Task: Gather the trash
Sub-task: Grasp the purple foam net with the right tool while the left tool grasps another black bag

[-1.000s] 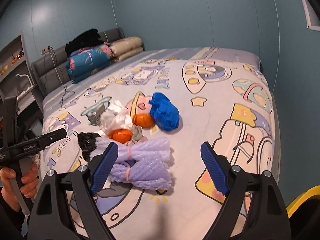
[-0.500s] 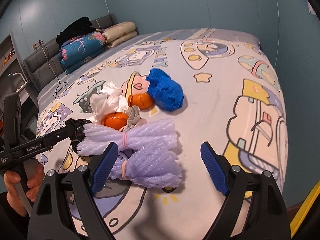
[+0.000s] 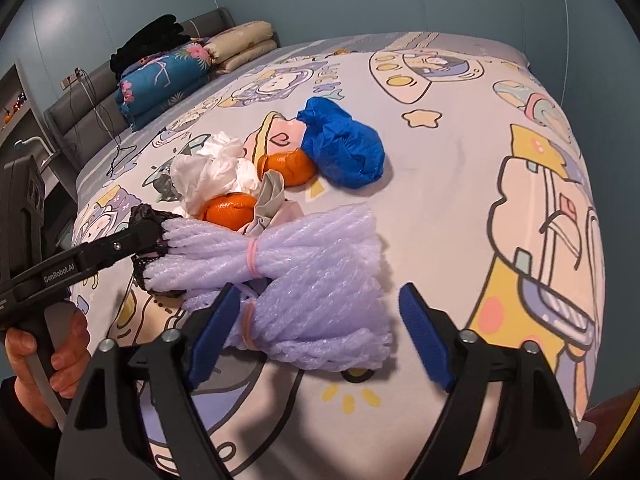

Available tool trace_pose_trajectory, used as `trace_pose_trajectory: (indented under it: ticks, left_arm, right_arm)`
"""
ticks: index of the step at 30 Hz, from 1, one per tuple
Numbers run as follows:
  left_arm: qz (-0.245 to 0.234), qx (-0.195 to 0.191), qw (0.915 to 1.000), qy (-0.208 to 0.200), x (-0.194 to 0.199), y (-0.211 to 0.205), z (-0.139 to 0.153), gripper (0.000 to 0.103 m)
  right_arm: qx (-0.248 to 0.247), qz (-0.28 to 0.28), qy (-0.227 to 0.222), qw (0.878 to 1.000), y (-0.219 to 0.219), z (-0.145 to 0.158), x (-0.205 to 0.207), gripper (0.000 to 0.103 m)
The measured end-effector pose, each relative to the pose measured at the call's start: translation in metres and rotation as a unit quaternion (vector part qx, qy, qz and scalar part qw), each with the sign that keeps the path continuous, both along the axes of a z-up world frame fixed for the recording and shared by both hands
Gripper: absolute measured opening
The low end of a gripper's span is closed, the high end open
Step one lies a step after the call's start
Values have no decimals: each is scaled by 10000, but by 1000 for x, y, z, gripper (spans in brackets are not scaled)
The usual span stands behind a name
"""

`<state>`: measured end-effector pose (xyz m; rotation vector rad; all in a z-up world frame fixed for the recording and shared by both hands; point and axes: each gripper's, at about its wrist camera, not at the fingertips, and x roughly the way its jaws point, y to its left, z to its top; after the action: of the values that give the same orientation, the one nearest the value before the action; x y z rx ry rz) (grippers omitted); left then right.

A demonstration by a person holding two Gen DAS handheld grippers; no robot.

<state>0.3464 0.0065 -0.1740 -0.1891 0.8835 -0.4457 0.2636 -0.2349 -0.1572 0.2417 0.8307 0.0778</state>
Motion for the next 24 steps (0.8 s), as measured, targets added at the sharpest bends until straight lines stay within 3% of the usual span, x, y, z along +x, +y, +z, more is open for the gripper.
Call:
trace_pose_trajectory:
  ticks: [2,8,13,19,24]
  left_arm:
    - [-45,13,10000,-7,0,-3,-1,75]
    - [-171,-37,9998,33,-3,-7,-2,65]
    - [-266,138,9996,11,-7,-16,-4,53]
    - [-298,293,9991,-52,-11,-23,-5,38]
    - [-241,352,9990,-132,-18,-22,0,33]
  right_arm:
    - [11,0,18,10000,1,0,2,67]
    - [143,74,158,9997,1,-1,-3,66]
    - [281,127,289,9991,1,-3,-11,61]
    - [333,283,397,9983,7,-3,-20,45]
    - [393,393,317,9980,10,3,-28,28]
